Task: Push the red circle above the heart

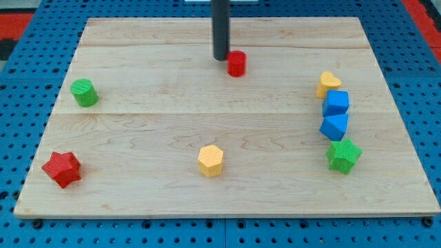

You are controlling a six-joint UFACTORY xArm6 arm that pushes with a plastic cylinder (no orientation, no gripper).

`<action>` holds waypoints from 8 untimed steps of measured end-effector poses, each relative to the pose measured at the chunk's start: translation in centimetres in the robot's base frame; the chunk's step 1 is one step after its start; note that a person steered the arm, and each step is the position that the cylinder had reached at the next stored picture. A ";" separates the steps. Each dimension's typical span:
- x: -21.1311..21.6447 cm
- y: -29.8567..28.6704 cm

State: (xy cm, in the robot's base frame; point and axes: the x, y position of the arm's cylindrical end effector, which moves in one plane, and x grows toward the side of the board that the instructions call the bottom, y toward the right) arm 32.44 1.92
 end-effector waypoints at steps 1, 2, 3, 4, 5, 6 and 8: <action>1.5 1.9; 3.9 -1.8; 5.9 1.9; 4.7 4.9; 4.4 2.6; 3.2 3.5; 1.1 10.0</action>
State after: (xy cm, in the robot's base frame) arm 33.55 11.93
